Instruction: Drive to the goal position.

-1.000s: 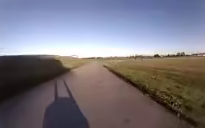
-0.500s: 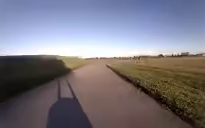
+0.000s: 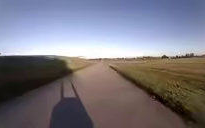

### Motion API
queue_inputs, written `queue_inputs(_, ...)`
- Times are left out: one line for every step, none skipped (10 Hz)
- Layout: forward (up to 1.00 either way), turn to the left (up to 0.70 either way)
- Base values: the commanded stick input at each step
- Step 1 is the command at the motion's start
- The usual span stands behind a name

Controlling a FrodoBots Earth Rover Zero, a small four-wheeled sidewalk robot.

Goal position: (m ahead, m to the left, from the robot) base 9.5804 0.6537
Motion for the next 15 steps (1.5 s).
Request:
queue_inputs(0.85,0.0)
queue_inputs(0.85,0.0)
queue_inputs(0.85,0.0)
queue_inputs(0.85,0.0)
queue_inputs(0.85,0.0)
queue_inputs(0.85,0.0)
queue_inputs(0.85,0.0)
queue_inputs(0.85,0.0)
queue_inputs(0.85,0.0)
queue_inputs(0.85,0.0)
queue_inputs(0.85,0.0)
queue_inputs(0.85,0.0)
queue_inputs(0.85,0.0)
queue_inputs(0.85,0.0)
queue_inputs(0.85,0.0)
